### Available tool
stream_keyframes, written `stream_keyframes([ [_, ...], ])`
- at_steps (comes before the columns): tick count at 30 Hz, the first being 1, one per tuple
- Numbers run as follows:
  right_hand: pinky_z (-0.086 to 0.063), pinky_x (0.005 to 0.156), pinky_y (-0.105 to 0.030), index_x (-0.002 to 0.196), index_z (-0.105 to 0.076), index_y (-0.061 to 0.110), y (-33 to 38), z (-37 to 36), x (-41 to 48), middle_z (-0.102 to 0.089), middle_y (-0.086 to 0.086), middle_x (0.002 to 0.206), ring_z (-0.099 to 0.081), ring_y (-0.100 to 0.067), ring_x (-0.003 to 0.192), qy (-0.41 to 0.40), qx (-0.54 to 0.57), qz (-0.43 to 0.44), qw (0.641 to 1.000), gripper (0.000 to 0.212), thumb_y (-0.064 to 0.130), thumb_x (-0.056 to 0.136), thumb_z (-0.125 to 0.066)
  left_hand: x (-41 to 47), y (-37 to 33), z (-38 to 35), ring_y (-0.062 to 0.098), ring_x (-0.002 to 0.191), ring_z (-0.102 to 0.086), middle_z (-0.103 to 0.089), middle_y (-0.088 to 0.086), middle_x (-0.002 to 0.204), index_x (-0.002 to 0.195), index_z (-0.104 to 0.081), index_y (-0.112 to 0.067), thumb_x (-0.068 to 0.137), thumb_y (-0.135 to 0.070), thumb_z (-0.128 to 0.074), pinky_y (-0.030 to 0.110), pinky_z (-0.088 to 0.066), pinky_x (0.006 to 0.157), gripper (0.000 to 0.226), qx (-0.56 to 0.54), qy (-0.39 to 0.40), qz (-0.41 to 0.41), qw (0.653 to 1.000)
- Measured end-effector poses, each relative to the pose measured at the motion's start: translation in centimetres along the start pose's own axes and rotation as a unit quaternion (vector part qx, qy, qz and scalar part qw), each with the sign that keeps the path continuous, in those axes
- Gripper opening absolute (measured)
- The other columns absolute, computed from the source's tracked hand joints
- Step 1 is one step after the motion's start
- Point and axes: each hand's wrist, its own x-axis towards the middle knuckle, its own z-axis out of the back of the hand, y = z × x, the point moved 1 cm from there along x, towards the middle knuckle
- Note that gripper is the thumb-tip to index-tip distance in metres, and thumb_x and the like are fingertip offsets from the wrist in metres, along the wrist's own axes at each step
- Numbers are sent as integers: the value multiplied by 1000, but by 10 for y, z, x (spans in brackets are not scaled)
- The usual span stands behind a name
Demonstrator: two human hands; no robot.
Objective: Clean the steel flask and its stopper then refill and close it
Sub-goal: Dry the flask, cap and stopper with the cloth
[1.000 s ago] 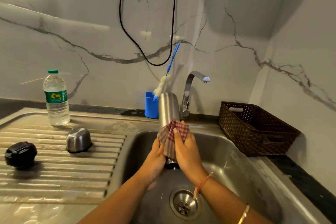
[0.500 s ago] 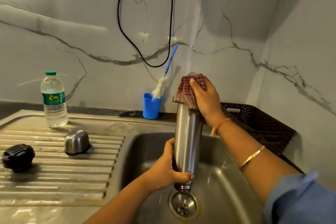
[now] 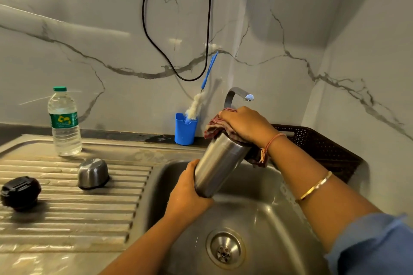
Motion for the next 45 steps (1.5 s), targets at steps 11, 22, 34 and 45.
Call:
stream_keyframes([
  [11,-48,94,-40,102,-65,9,-18,-38,-21,-68,-9,97,-64,-23,92,102,624,-20,775,41,44,91,-46,2,-16,0,5,99,-57,-53,-17,112,116,-32,-47,59,-24,-89,7,-50,64,84,-137,33,-15,990],
  [22,-55,70,-27,93,-65,17,-41,-82,-28,-72,-3,80,-67,-17,77,167,543,-73,820,36,42,97,-39,-4,-20,0,-9,87,-57,-57,-23,97,112,-39,-39,53,-41,-85,4,-47,67,75,-165,-42,3,985],
  [34,-54,76,-23,99,-73,1,-58,-120,-46,-68,-12,89,-65,-18,73,281,684,-225,634,50,45,79,-61,0,-19,7,1,94,-62,-61,-18,99,98,-47,-36,44,-43,-91,16,-50,77,70,-193,-139,8,971],
  [45,-45,50,-29,98,-63,5,-53,-142,-37,-57,-22,82,-56,-30,61,104,527,-228,812,48,47,90,-41,7,-6,13,7,88,-54,-53,-15,95,108,-48,-26,53,-39,-89,17,-39,71,70,17,-173,-8,985],
])
